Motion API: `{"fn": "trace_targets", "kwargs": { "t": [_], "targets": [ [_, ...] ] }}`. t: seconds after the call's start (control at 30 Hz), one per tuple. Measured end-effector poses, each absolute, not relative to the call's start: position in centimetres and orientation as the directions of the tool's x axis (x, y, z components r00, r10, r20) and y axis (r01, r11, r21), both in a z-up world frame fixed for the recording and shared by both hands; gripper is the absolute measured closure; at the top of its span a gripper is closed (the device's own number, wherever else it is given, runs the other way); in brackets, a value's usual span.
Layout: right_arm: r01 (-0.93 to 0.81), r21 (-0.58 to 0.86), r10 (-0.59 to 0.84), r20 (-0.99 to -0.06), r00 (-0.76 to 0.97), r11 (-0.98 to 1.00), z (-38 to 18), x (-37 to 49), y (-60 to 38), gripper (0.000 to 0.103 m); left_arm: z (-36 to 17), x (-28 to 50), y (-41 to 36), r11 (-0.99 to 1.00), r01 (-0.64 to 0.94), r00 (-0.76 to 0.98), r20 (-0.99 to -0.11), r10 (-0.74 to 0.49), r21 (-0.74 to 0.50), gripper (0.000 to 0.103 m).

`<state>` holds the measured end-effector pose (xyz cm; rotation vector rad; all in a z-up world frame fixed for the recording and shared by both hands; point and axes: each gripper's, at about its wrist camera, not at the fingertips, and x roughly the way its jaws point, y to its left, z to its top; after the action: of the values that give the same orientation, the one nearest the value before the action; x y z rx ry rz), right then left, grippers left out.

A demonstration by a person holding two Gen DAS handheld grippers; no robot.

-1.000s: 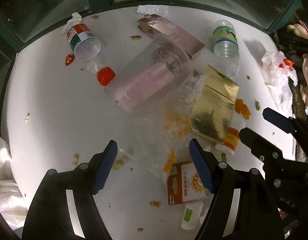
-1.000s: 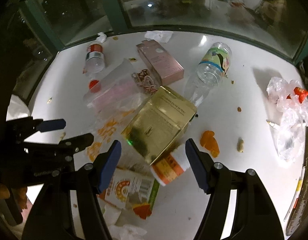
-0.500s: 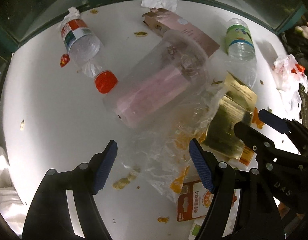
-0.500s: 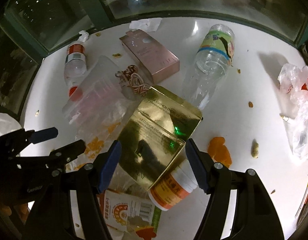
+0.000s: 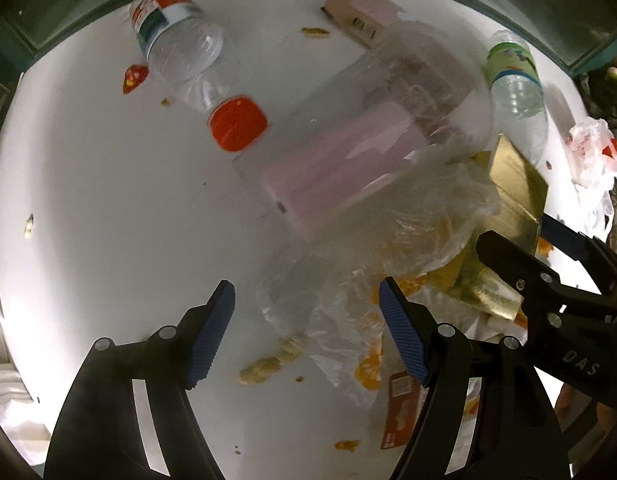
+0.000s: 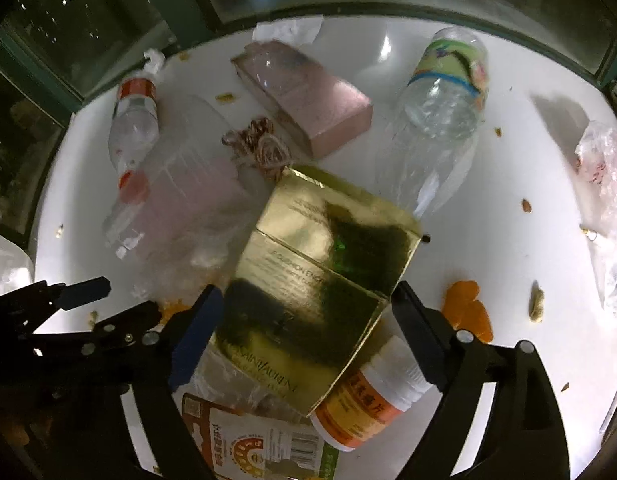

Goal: Collect trash
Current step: 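Grasp the gold box with the right gripper while the left gripper grasps the clear plastic bag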

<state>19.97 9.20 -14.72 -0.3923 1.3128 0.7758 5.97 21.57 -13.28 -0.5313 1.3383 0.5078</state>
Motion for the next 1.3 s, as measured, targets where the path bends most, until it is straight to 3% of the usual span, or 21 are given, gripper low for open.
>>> {"fn": "trace_targets", "kwargs": {
  "t": [0.17,0.5,0.57,0.6,0.63,0.67,0.7,0.83,0.93,1.1,1.3],
  "targets": [
    [-0.709,0.136,0.258,-0.964,0.067,0.691,-15.7,19.7,10.0,0.019,-14.0,5.3,22.0,0.769,-0.634,0.159,-0.987,0.030,-0.079,0.032],
    [-0.736,0.136,0.244,-0.969,0.041,0.663,-17.4,18.8,11.5,0.008,-15.8,6.3,20.7,0.806,-0.574,0.173,-0.983,-0.054,-0.145,0.032],
    [-0.739,0.148,0.249,-0.968,0.027,0.657,-17.5,18.9,11.4,0.009,-15.8,6.4,20.8,0.809,-0.567,0.191,-0.980,-0.055,-0.156,0.039],
    [-0.738,0.158,0.254,-0.967,0.018,0.655,-17.5,18.9,11.2,0.009,-15.7,6.4,20.8,0.815,-0.556,0.203,-0.978,-0.057,-0.163,0.053],
    [-0.738,0.163,0.258,-0.966,0.016,0.655,-17.5,18.9,11.1,0.012,-15.5,6.4,20.8,0.819,-0.541,0.225,-0.971,-0.080,-0.193,0.062],
    [-0.736,0.169,0.268,-0.963,0.018,0.656,-17.4,18.9,10.8,0.015,-15.6,6.4,20.9,0.814,-0.537,0.234,-0.966,-0.109,-0.222,0.080],
    [-0.733,0.173,0.277,-0.961,0.022,0.658,-17.1,18.9,10.6,0.024,-15.7,6.4,21.1,0.805,-0.543,0.233,-0.964,-0.132,-0.241,0.087],
    [-0.717,0.216,0.332,-0.943,0.022,0.662,-15.6,19.5,9.7,0.056,-15.3,6.8,21.1,0.798,-0.555,0.238,-0.964,-0.118,-0.235,0.094],
    [-0.713,0.261,0.374,-0.927,0.002,0.651,-15.0,19.6,9.6,0.067,-14.4,6.7,20.6,0.809,-0.540,0.260,-0.960,-0.104,-0.234,0.100],
    [-0.689,0.343,0.430,-0.902,-0.050,0.639,-14.4,19.2,9.2,0.078,-13.8,6.8,20.9,0.800,-0.555,0.265,-0.960,-0.090,-0.228,0.101],
    [-0.515,0.566,0.558,-0.808,-0.190,0.644,-14.8,20.0,7.6,0.076,-14.4,5.9,21.7,0.790,-0.572,0.234,-0.967,-0.102,-0.221,0.101]
  ]
}}
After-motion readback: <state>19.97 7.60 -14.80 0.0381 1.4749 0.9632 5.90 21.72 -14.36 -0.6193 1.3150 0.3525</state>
